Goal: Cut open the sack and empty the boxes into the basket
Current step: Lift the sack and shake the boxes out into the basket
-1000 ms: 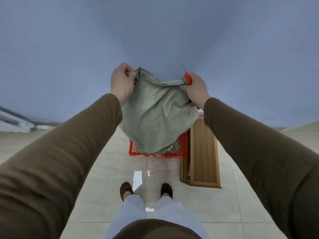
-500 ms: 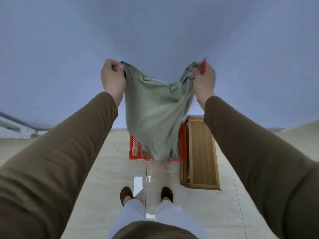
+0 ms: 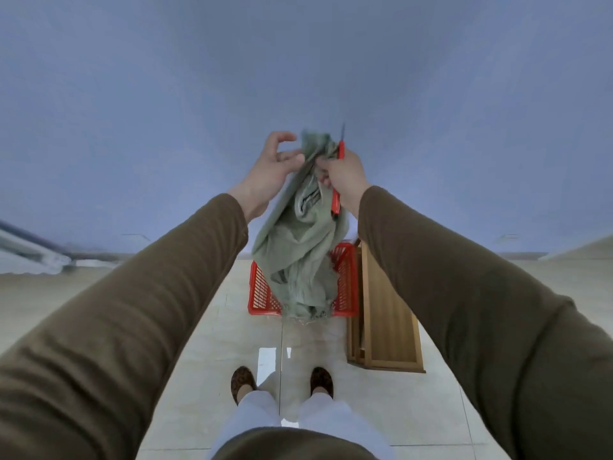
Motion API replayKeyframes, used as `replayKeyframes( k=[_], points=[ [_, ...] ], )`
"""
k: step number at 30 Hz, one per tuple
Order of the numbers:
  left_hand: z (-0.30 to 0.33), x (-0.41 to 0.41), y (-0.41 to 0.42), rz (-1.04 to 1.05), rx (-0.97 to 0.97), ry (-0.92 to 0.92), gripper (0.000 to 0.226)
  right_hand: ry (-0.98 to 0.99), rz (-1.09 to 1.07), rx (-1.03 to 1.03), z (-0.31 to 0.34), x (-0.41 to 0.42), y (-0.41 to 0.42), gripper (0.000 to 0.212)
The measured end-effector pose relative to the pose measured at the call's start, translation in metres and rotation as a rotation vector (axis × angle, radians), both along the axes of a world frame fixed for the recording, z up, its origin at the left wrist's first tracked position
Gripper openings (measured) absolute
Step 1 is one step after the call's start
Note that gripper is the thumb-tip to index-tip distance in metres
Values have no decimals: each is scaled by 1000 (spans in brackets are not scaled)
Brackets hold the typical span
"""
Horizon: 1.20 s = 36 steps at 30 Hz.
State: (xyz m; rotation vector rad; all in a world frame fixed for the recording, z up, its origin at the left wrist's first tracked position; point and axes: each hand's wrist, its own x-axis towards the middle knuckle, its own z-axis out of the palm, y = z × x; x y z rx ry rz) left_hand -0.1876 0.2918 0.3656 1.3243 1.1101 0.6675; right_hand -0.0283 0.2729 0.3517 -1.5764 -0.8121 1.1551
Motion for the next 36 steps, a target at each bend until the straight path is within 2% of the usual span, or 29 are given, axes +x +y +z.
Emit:
replayKeyframes(
  k=[2, 4, 6, 7, 10, 11, 14, 16, 18, 20, 21, 23, 24, 25, 26, 28, 29, 30, 32, 34, 36],
  points=[
    [-23, -14, -4, 49, -56, 121, 80, 116, -127, 116, 10, 4, 10, 13],
    [-43, -21, -14, 32, -101, 273, 108, 108, -68, 145, 15, 1, 10, 13],
    [-55, -19, -26, -2, -148, 336, 123, 49, 69, 46, 17, 0, 6, 17],
    [-56, -15, -31, -9, -142, 299, 125, 54, 76, 55, 20, 2, 6, 18],
    [-53, -3, -34, 11, 16, 142, 114, 233, 25, 250, 41, 3, 11, 15],
    [-49, 1, -33, 27, 30, 121, 113, 242, 56, 249, 46, 2, 12, 16],
    [-30, 14, -24, 44, 10, 15, 128, 96, 165, 179, 64, -3, 9, 19],
    [-13, 23, -16, 70, 102, -17, 126, 215, 138, 284, 83, -3, 7, 20],
    [3, 30, -5, 79, 195, -18, 101, 258, 139, 332, 101, 0, 5, 23],
    [22, 37, -1, 74, 160, -40, 78, 72, 192, 295, 117, 2, 3, 27],
    [31, 38, 1, 83, 168, -56, 83, 26, 188, 321, 126, 5, 4, 28],
    [50, 38, 6, 111, 295, -86, 102, 151, 116, 413, 145, 12, 4, 25],
    [56, 38, 9, 92, 352, -85, 101, 172, 113, 443, 152, 16, 4, 22],
    [62, 39, 10, 45, 371, -48, 92, 80, 126, 418, 156, 20, 5, 20],
    [66, 39, 11, 4, 358, 25, 88, -146, 171, 314, 157, 24, 5, 16],
    [71, 36, 13, -20, 342, 251, 100, -546, 190, 134, 158, 34, 6, 9],
    [74, 35, 14, -21, 339, 358, 110, -565, 117, 137, 165, 40, 8, 11],
    [78, 34, 16, -33, 345, 382, 115, -483, 40, 196, 177, 43, 11, 12],
    [87, 35, 15, -83, 381, 233, 115, -462, 15, 271, 199, 46, 18, 15],
    [95, 43, 8, -53, 355, 54, 112, -609, 173, 199, 210, 40, 19, 21],
    [101, 53, 3, 10, 334, -14, 101, -630, 229, 244, 209, 32, 17, 12]
  ],
)
